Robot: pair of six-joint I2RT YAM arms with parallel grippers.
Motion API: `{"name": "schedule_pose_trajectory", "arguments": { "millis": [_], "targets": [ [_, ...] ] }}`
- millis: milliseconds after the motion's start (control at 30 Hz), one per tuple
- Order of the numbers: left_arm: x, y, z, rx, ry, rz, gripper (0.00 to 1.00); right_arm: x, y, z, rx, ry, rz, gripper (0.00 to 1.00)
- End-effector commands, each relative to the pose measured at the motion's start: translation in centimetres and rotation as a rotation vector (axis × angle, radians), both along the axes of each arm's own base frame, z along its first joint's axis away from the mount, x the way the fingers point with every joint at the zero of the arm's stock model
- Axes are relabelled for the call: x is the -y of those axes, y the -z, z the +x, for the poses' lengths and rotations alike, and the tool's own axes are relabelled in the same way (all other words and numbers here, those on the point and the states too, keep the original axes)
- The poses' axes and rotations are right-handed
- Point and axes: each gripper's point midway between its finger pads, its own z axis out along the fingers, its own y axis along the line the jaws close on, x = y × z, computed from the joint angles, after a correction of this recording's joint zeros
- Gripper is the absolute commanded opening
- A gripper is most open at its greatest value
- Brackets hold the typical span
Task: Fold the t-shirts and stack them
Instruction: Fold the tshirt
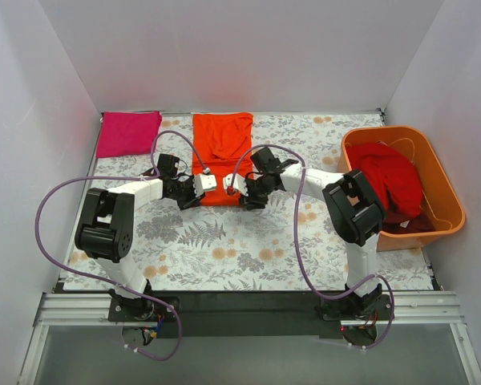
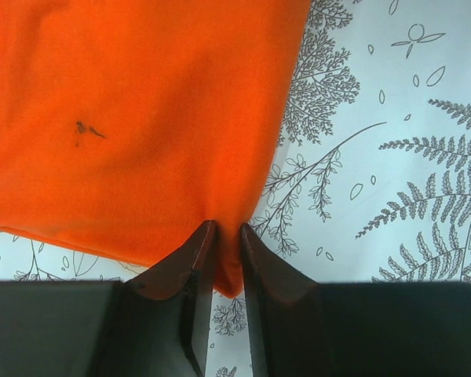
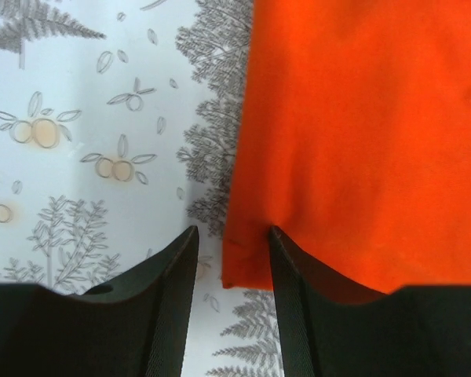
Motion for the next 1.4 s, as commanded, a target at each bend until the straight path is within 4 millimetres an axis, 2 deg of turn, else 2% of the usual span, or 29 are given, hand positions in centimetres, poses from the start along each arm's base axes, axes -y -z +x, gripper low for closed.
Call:
{"name": "schedule_pose_trajectory", "arguments": {
  "millis": [0, 100, 167, 267, 300, 333, 367, 433, 467, 500, 667, 800, 900, 933, 967, 1000, 1033, 1067, 1133, 1167, 1233, 1267, 1333, 1367],
  "targets": [
    [-0.1, 0.8, -1.0, -0.050, 0.007, 0.014, 0.19, -0.2, 0.5, 0.6, 0.012, -0.011, 0.000, 0.48],
    [-0.2, 0.9, -1.0, -0.062, -0.010, 0.019, 0.23, 0.4, 1.1, -0.1, 0.005, -0.019, -0.017, 0.48],
    [-0.2, 1.0, -1.0, -0.063, -0.009, 0.018, 0.23, 0.8, 1.5, -0.6, 0.002, -0.028, -0.028, 0.46],
    [0.0, 0.6, -1.2, -0.065, -0.004, 0.008, 0.07, 1.3, 1.9, -0.6, 0.008, -0.019, -0.052, 0.28],
    [0.1, 0.4, -1.3, -0.063, -0.001, 0.002, 0.03, 1.4, 1.9, -0.5, 0.009, -0.010, -0.056, 0.13],
    [0.3, 0.2, -1.3, -0.061, 0.003, -0.008, 0.00, 1.3, 1.7, -0.2, 0.017, -0.003, -0.057, 0.04],
    [0.4, -0.4, -1.1, -0.046, 0.003, -0.016, 0.00, 1.4, 1.4, 0.2, 0.026, 0.010, -0.059, 0.01],
    [0.7, -1.4, -0.7, -0.030, -0.004, -0.035, 0.00, 1.3, 0.5, 0.8, 0.029, 0.044, -0.050, 0.01],
    [0.9, -2.0, -0.4, -0.033, -0.019, -0.053, 0.00, 0.9, -0.6, 1.5, 0.043, 0.055, -0.030, 0.01],
    [0.9, -3.5, 0.6, -0.025, -0.050, -0.084, 0.00, 0.8, -1.8, 1.8, 0.054, 0.062, -0.011, 0.01],
    [1.1, -7.0, 2.2, 0.030, -0.064, -0.129, 0.00, 0.4, -7.6, 3.9, 0.111, 0.106, 0.083, 0.01],
    [1.4, -9.2, 2.7, 0.075, -0.054, -0.152, 0.00, 0.5, -9.3, 4.0, 0.125, 0.118, 0.093, 0.01],
    [1.5, -9.9, 2.2, 0.077, -0.049, -0.155, 0.00, 1.0, -10.0, 3.2, 0.112, 0.129, 0.097, 0.01],
    [1.5, -10.7, 1.8, 0.091, -0.042, -0.160, 0.00, 1.2, -9.9, 2.6, 0.099, 0.130, 0.094, 0.01],
    [1.5, -10.5, 0.9, 0.076, -0.034, -0.157, 0.00, 1.3, -10.8, 2.0, 0.098, 0.127, 0.109, 0.01],
    [1.6, -10.7, 0.3, 0.076, -0.026, -0.156, 0.00, 1.6, -10.8, 1.3, 0.077, 0.132, 0.108, 0.01],
    [1.7, -10.8, -0.5, 0.075, -0.017, -0.153, 0.00, 2.2, -10.1, 0.3, 0.049, 0.131, 0.093, 0.01],
    [1.9, -11.3, -1.9, 0.078, 0.013, -0.142, 0.00, 2.4, -10.7, -0.6, 0.040, 0.122, 0.103, 0.01],
    [2.0, -10.7, -4.4, 0.039, 0.039, -0.127, 0.00, 3.5, -9.5, -3.1, -0.031, 0.108, 0.068, 0.01],
    [2.1, -11.4, -6.1, 0.028, 0.054, -0.127, 0.00, 3.7, -10.3, -4.2, -0.038, 0.093, 0.084, 0.01],
    [2.2, -11.1, -8.4, -0.018, 0.065, -0.130, 0.00, 4.1, -10.5, -6.7, -0.073, 0.072, 0.074, 0.01],
    [2.2, -11.2, -10.4, -0.066, 0.076, -0.128, 0.00, 4.6, -11.1, -8.3, -0.080, 0.058, 0.082, 0.01],
    [2.1, -12.7, -12.8, -0.070, 0.093, -0.149, 0.00, 5.4, -11.6, -11.2, -0.133, 0.033, 0.065, 0.01],
    [2.0, -13.0, -15.0, -0.130, 0.105, -0.160, 0.00, 5.4, -13.0, -12.8, -0.131, 0.002, 0.089, 0.01]
  ]
}}
